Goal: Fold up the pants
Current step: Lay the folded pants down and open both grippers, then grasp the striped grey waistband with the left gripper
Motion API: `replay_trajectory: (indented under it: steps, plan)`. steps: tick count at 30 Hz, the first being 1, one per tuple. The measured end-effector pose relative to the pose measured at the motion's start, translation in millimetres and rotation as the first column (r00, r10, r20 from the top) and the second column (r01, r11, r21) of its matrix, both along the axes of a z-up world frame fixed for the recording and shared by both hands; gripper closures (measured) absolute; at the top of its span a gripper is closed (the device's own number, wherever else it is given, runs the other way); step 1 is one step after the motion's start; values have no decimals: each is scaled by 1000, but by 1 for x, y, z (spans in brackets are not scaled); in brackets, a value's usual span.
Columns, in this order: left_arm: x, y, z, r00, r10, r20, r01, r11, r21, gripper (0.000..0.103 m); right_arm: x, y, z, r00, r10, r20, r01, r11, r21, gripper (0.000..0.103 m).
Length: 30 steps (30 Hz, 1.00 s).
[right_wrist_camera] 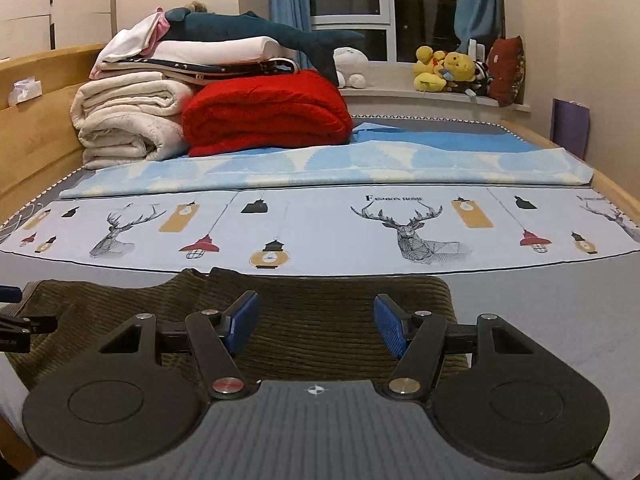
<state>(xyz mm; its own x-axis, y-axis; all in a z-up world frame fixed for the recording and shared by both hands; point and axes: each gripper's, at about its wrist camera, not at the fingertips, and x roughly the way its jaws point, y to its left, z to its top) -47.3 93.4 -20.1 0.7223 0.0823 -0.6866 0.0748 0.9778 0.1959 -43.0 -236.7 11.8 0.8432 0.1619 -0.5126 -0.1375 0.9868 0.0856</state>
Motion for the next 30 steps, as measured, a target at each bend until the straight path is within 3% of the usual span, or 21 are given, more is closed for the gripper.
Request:
replay_trajectory:
  steps: [2,6,9,17,20,22,28,30]
  plan:
    - [-1,-1,1,1000,-11,1,11,1000,-10,27,2,2,-1,1000,0,-7,0,1000,2,37]
    - [-2,-1,1,999,-40,-11,40,999,-29,60,5,6,-2,1000,0,-12,0,1000,1,37]
    - [-4,0,1,999,-52,-16,51,998,-41,71,6,9,-3,1000,2,-12,-2,1000,4,37]
    - [-6,13,4,1000,-25,-18,23,997,-73,71,9,20,-2,1000,16,-12,-16,1000,5,38]
    - [-7,33,7,1000,15,-18,-18,991,-130,71,12,24,-3,999,29,-14,-29,999,22,46]
    - [-6,50,8,999,31,-38,-37,982,-185,71,15,27,-5,999,43,-15,-43,999,32,64]
    - [-4,106,11,998,-3,-64,-14,963,-269,71,24,39,-7,998,61,-28,-60,997,48,67]
    - [-3,136,8,996,43,-79,-65,950,-305,64,26,41,-7,997,68,-35,-66,996,56,67]
